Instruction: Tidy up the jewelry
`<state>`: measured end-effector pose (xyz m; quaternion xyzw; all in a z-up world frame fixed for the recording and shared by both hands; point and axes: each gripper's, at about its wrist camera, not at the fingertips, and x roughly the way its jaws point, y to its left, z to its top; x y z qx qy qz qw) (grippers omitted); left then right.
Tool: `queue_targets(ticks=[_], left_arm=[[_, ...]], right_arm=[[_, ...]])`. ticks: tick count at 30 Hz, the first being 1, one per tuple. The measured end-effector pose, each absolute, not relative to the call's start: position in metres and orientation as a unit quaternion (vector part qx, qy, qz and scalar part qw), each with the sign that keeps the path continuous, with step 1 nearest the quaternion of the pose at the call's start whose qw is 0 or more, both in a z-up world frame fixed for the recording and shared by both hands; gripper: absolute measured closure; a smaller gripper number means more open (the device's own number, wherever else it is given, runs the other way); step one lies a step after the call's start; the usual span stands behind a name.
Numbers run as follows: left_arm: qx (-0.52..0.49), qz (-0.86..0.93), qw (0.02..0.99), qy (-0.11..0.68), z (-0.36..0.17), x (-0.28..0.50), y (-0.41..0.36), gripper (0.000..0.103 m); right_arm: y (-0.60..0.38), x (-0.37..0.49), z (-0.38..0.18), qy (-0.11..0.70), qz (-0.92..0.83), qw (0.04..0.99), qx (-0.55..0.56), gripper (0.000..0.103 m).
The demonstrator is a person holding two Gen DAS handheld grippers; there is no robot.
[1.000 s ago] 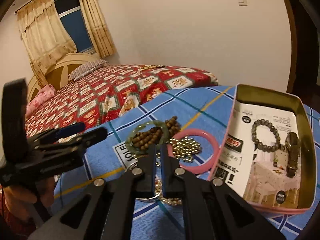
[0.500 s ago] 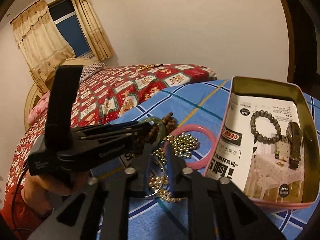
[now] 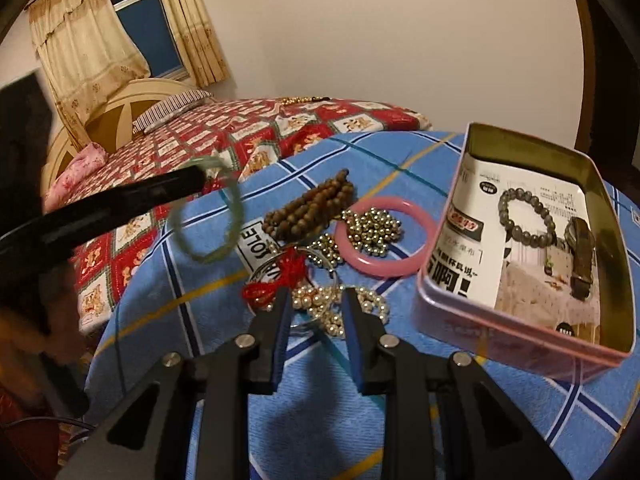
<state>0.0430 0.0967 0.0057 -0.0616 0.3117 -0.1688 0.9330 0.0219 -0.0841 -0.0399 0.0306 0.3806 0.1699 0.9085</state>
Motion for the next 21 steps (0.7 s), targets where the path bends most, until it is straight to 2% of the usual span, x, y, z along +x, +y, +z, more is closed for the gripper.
queue_targets(ticks=[3, 9, 13, 15, 17, 21], left_arm=[[-0.058, -0.156, 0.937, 0.308, 0.007, 0.034, 0.105, 0.092], [-0.067, -0.151, 0.939, 0.301, 0.010, 0.024, 0.114, 0.092], [-0.063, -0.151, 0.940, 0.298, 0.013, 0.019, 0.117, 0.092], [-0.062, -0.149, 0.941, 0.299, 0.013, 0.017, 0.119, 0.092], [-0.066, -0.149, 0.940, 0.300, 0.013, 0.017, 0.122, 0.092], [-0.069, -0.148, 0.940, 0.299, 0.013, 0.016, 0.123, 0.092]], right_arm=[[-0.082, 0.026, -0.044, 0.396, 0.164, 0.903, 0.027, 0.074], [-0.071, 0.031, -0.034, 0.376, 0.178, 0.909, 0.028, 0.074], [-0.050, 0.049, -0.047, 0.404, 0.179, 0.897, 0.004, 0.074], [-0.043, 0.054, -0.051, 0.414, 0.179, 0.893, -0.010, 0.077], [-0.040, 0.055, -0.053, 0.418, 0.168, 0.892, -0.022, 0.089], [-0.050, 0.049, -0.049, 0.408, 0.172, 0.896, -0.001, 0.092]])
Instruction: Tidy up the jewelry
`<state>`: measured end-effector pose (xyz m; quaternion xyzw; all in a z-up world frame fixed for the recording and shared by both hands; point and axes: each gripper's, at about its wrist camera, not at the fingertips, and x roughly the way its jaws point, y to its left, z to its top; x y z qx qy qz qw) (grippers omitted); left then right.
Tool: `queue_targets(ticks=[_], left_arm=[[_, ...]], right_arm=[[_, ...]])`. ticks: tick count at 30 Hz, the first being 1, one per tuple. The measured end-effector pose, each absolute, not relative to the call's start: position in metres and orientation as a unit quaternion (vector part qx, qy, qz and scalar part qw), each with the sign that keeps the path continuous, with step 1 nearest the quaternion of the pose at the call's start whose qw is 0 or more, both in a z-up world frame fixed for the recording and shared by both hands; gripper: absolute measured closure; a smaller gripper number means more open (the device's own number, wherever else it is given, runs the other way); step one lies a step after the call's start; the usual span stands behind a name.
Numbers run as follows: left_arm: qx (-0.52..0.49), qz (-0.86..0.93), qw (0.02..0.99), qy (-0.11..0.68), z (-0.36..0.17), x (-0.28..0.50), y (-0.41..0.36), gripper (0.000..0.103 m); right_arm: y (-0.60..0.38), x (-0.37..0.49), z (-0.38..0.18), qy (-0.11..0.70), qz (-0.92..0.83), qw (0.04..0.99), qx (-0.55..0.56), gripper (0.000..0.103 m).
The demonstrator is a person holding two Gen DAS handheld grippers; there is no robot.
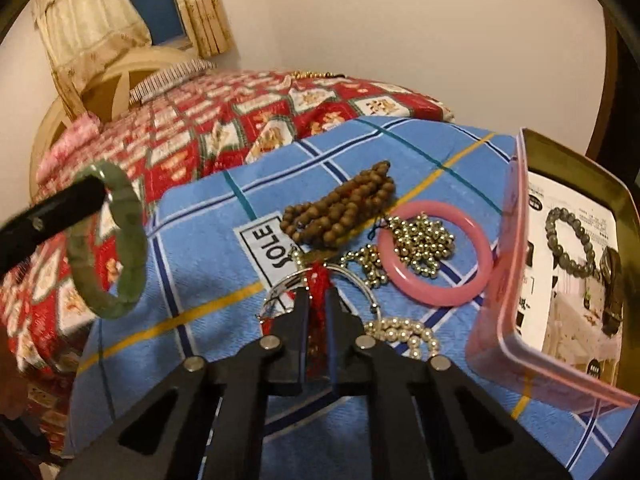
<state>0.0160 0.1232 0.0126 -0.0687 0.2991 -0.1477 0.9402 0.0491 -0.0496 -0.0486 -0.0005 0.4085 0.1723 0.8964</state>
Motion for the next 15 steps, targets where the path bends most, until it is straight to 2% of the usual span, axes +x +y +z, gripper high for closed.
queue_targets(ticks=[7, 15], left_arm=[[-0.073, -0.153, 0.940, 0.294, 0.018, 0.016, 0.120, 0.092], [-0.061, -0.176, 0.937, 0.294, 0.025, 0.021, 0.095, 0.092]], right_arm=[[-0.084, 0.029, -0.009, 0.345, 0.201, 0.912, 0.090, 0.093], [-0.117, 0.025, 0.026, 0.297, 0.177, 0.931, 0.118, 0.093]])
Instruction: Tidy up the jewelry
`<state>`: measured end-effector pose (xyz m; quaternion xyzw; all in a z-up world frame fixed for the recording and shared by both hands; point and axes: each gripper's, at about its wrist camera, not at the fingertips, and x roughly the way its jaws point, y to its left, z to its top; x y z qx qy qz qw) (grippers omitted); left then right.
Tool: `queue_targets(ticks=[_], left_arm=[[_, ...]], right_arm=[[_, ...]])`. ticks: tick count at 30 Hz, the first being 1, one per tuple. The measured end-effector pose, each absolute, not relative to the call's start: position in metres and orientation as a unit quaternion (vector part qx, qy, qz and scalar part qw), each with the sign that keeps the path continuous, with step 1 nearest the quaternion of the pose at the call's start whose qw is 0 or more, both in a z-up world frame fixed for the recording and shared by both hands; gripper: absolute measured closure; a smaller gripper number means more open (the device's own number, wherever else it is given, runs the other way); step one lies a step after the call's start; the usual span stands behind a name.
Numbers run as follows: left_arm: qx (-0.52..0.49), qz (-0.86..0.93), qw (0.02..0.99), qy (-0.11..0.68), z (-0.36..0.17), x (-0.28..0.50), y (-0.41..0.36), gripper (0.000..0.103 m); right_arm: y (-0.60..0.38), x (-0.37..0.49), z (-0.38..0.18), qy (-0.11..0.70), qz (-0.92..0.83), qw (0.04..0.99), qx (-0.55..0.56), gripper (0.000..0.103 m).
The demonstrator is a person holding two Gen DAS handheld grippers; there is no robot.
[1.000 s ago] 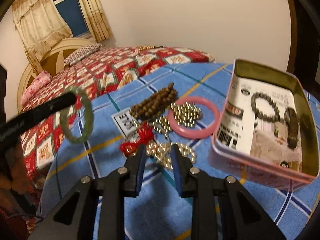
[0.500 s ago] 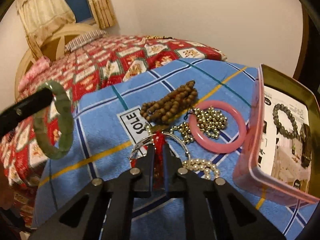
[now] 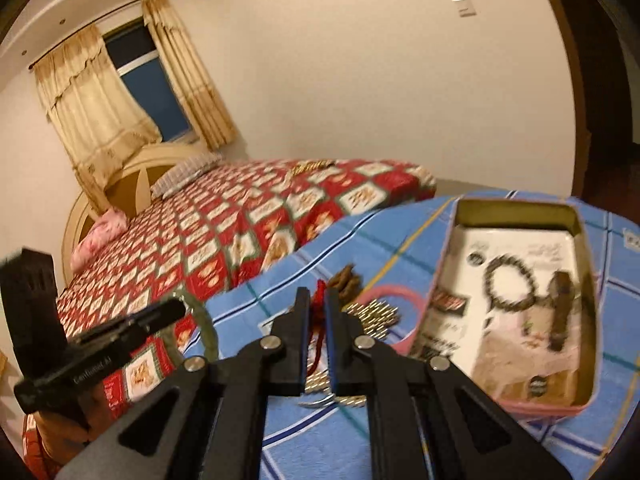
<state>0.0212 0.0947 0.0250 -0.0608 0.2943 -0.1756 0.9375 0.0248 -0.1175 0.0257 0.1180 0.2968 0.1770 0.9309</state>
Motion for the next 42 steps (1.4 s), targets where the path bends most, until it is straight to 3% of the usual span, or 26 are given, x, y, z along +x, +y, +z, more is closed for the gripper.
queue_targets(ticks=[17, 29, 31, 34, 36, 38, 42], left_arm=[[-0.027, -0.296, 0.912, 0.282, 0.043, 0.074, -0.045, 0.092], [0.025, -0.272, 0.900, 0.340, -0.007, 0.121, -0.129, 0.091], [0.038, -0.262, 0.902, 0.342, -0.012, 0.120, -0.131, 0.089], [0.047, -0.252, 0.906, 0.336, -0.014, 0.117, -0.132, 0.076], [0.050, -0.244, 0.911, 0.328, -0.012, 0.115, -0.132, 0.047], [0.043, -0.246, 0.914, 0.319, -0.009, 0.113, -0.129, 0.041], [0.044, -0.245, 0.913, 0.324, -0.011, 0.112, -0.132, 0.041]], right_arm=[[-0.232, 0.066, 0.035, 0.275, 0.079, 0.947, 0.147, 0.093], [-0.269, 0.093, 0.002, 0.301, 0.056, 0.935, 0.181, 0.088], [-0.279, 0.091, 0.001, 0.293, 0.062, 0.933, 0.200, 0.085], [-0.287, 0.086, 0.001, 0.286, 0.042, 0.935, 0.206, 0.056], [-0.290, 0.084, 0.002, 0.280, 0.031, 0.937, 0.206, 0.054], [-0.292, 0.082, 0.004, 0.276, 0.023, 0.938, 0.206, 0.054], [-0.291, 0.083, 0.005, 0.271, 0.014, 0.941, 0.200, 0.054]])
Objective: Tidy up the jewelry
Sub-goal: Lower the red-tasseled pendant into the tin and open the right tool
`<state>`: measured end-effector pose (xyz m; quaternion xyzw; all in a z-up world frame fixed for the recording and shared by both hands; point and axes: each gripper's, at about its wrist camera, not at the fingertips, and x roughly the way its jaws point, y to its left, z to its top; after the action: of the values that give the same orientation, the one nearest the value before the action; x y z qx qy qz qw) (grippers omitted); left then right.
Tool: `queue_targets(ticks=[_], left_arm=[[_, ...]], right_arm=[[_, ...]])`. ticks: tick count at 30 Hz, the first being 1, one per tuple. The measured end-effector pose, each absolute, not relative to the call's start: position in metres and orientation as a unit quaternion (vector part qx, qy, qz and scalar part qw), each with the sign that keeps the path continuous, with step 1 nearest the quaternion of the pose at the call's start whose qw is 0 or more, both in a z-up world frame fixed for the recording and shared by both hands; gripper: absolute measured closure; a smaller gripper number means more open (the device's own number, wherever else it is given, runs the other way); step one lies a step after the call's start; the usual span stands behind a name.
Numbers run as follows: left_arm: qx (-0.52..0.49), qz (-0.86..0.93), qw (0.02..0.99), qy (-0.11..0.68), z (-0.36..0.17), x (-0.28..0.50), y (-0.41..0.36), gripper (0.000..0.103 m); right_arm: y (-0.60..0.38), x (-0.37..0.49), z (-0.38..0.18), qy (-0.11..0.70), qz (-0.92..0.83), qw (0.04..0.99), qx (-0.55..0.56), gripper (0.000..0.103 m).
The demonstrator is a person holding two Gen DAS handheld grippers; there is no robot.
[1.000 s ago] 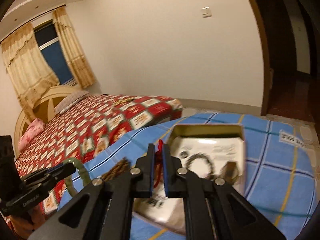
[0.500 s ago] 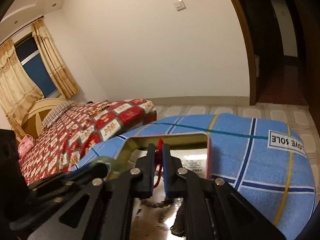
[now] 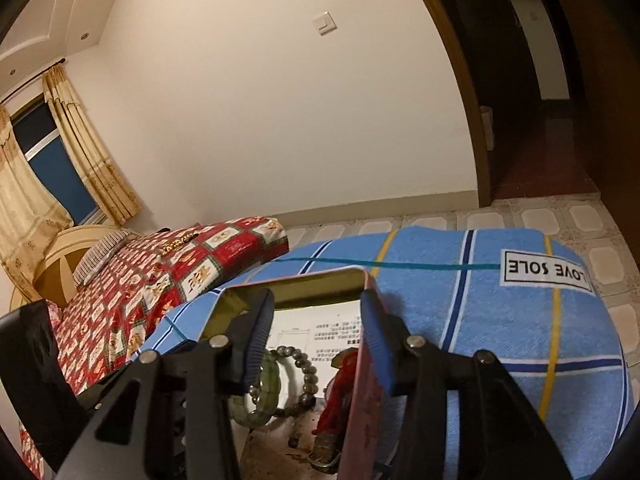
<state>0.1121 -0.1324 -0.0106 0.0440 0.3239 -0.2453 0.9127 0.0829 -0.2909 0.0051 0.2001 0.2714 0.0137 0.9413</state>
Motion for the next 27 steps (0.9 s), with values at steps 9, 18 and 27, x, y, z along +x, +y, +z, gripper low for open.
queue_targets(ticks=[9, 18, 27], left_arm=[[0.049, -0.217, 0.927, 0.303, -0.003, 0.104, -0.128, 0.040], [0.031, -0.155, 0.946, 0.284, -0.005, 0.088, -0.091, 0.040], [0.019, -0.135, 0.950, 0.280, -0.010, 0.076, -0.074, 0.040]], right_arm=[[-0.286, 0.084, 0.003, 0.270, -0.003, 0.946, 0.177, 0.053], [-0.274, 0.066, 0.011, 0.228, -0.041, 0.964, 0.132, 0.053], [-0.244, 0.041, 0.008, 0.226, -0.055, 0.967, 0.107, 0.053]])
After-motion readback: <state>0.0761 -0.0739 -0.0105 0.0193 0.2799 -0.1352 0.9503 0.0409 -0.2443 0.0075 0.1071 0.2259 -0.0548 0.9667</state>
